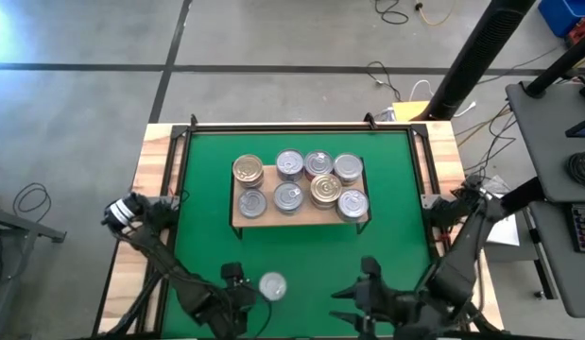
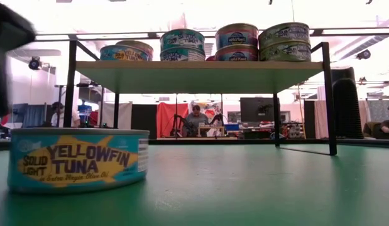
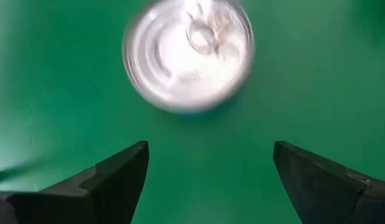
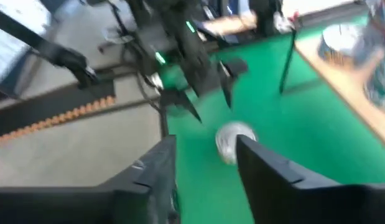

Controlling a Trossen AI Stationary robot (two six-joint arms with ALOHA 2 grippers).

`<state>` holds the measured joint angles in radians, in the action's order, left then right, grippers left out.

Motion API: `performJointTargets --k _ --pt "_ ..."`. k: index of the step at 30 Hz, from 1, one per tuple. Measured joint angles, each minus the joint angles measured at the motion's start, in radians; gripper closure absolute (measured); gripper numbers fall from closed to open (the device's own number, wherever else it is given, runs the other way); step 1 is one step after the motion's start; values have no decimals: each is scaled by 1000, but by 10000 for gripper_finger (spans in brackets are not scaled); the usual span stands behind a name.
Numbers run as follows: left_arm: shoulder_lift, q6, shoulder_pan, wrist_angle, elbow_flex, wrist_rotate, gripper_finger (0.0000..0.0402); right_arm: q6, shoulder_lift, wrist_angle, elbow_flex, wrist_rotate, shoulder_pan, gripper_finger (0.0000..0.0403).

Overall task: Stack canned seafood by type on shelf
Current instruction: Stack the yellow and blue tuna can on top of the yellow and blue tuna can

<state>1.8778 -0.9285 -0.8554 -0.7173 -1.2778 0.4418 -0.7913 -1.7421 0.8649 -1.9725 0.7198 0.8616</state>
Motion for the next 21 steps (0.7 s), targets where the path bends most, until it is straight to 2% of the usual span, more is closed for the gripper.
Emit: performJointTargets --k 5,10,14,17,21 --pt "0 -86 -66 -30 15 -11 74 -142 -82 47 4 -61 -5 180" --pt "0 -164 -137 31 40 69 73 -154 -173 7 4 -96 -29 101" --pt "18 -247 -138 29 44 88 65 -158 -225 24 11 -90 -39 45" --pt "60 -319 -120 58 46 87 57 -157 -259 13 40 -61 -58 29" --pt "139 -360 -114 161 48 125 47 -184 -345 31 88 -47 -103 32"
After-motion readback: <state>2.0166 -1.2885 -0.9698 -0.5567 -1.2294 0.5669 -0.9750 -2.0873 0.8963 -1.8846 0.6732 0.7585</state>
